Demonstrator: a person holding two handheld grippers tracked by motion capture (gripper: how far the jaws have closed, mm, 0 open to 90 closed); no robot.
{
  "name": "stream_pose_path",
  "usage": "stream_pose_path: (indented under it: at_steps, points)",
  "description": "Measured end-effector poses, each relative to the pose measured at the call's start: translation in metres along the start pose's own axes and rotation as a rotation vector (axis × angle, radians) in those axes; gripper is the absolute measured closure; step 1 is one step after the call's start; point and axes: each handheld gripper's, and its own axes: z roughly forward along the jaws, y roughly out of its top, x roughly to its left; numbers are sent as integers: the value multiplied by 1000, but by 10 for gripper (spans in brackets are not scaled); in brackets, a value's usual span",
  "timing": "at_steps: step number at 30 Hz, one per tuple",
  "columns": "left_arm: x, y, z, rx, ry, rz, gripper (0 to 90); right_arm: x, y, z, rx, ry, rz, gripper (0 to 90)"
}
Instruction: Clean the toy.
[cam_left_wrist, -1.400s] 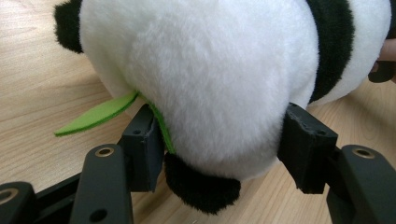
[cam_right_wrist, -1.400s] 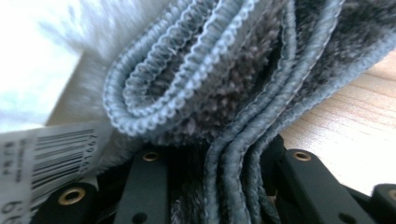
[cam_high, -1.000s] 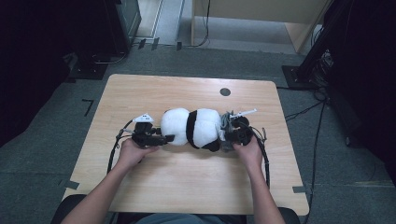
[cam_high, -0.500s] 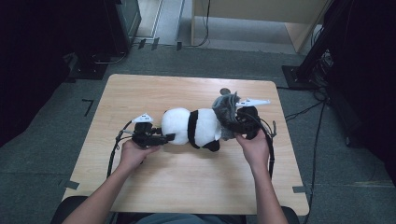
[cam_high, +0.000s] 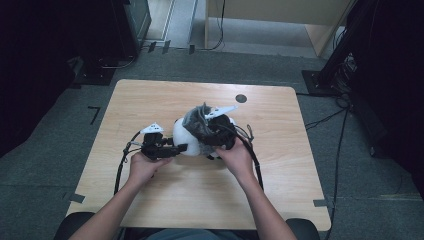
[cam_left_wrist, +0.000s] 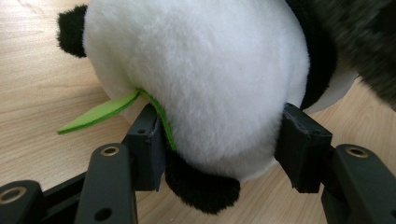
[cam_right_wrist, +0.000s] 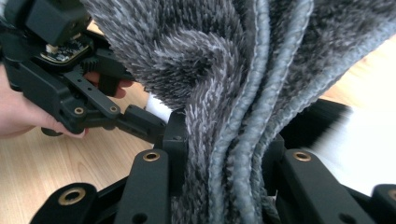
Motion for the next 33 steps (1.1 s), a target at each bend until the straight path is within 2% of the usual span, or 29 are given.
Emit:
stream_pose_path:
  at_steps: [5, 6, 8, 10, 13, 16, 18, 22, 26, 30, 33]
  points:
    - [3, -1, 0, 2, 1, -25, 411, 8, 3, 22, 30, -11, -43, 635]
    - [3, -1, 0, 1, 0, -26, 411, 10, 3, 23, 18, -20, -62, 605]
    - [3, -1, -1, -3, 4, -21, 411, 12, 4, 22, -2, -19, -69, 589]
    - [2, -1, 0, -3, 4, -22, 412, 16, 4, 22, -17, -25, -78, 590]
    - [1, -1, 0, -7, 5, -19, 412, 21, 4, 23, -48, -10, -94, 602]
    - [-2, -1, 0, -5, 19, -7, 414, 27, 3, 30, -42, 12, -105, 640]
    - [-2, -1, 0, 7, 32, -2, 418, 29, -2, 37, -40, 0, -116, 668]
    - [-1, -2, 2, 9, 35, -7, 420, 21, -6, 40, -52, 31, -76, 690]
    - [-1, -1, 3, 16, 37, -3, 428, 13, -9, 37, -43, 29, -61, 694]
    - [1, -1, 2, 19, 29, -11, 431, 6, -16, 28, -33, -8, -65, 689]
    - [0, -1, 2, 21, 31, 1, 430, -1, -22, 20, -29, -20, -49, 687]
